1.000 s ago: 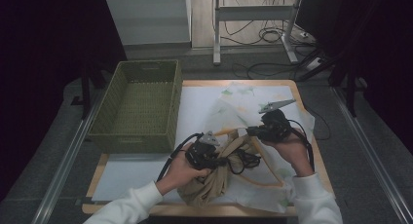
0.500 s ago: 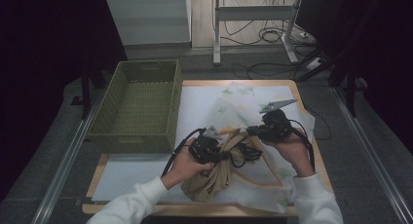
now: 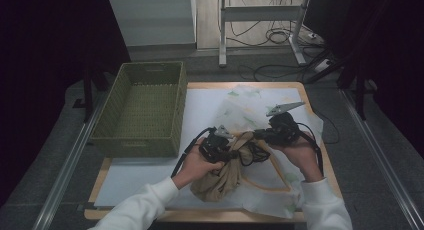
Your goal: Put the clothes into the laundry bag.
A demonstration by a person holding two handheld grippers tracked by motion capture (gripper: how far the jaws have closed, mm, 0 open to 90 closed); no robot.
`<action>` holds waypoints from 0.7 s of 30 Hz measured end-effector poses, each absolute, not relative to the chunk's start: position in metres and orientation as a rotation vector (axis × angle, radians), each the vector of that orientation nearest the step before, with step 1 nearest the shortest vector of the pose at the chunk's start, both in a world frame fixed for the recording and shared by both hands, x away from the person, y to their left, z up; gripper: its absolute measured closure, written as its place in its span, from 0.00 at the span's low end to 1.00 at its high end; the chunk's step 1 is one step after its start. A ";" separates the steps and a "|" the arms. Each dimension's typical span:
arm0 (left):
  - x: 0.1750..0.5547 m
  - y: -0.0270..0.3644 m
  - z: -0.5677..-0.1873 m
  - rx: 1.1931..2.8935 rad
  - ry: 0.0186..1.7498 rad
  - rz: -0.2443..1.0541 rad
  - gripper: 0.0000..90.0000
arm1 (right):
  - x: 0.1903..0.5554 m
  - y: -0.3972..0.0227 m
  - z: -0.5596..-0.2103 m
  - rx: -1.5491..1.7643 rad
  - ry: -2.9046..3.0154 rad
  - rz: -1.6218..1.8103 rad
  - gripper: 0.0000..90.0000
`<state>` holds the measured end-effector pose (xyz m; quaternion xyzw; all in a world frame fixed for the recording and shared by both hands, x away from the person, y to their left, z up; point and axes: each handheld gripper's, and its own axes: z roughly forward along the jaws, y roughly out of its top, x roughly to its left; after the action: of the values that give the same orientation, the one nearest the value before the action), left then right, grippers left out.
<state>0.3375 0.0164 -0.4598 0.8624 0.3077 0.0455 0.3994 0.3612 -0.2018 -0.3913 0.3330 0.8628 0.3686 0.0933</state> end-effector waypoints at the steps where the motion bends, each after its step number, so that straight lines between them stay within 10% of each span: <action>1: 0.338 0.015 -0.460 2.181 0.779 0.118 0.88 | 0.361 -0.202 -0.391 0.988 2.563 1.092 0.96; 21: 0.346 0.000 -0.466 2.182 0.776 0.177 0.88 | 0.358 -0.201 -0.387 0.963 2.567 1.109 0.96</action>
<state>0.3458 -0.0003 -0.4657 0.8617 0.3066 0.0700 0.3982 0.3580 -0.2008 -0.3874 0.3242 0.8643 0.3734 0.0920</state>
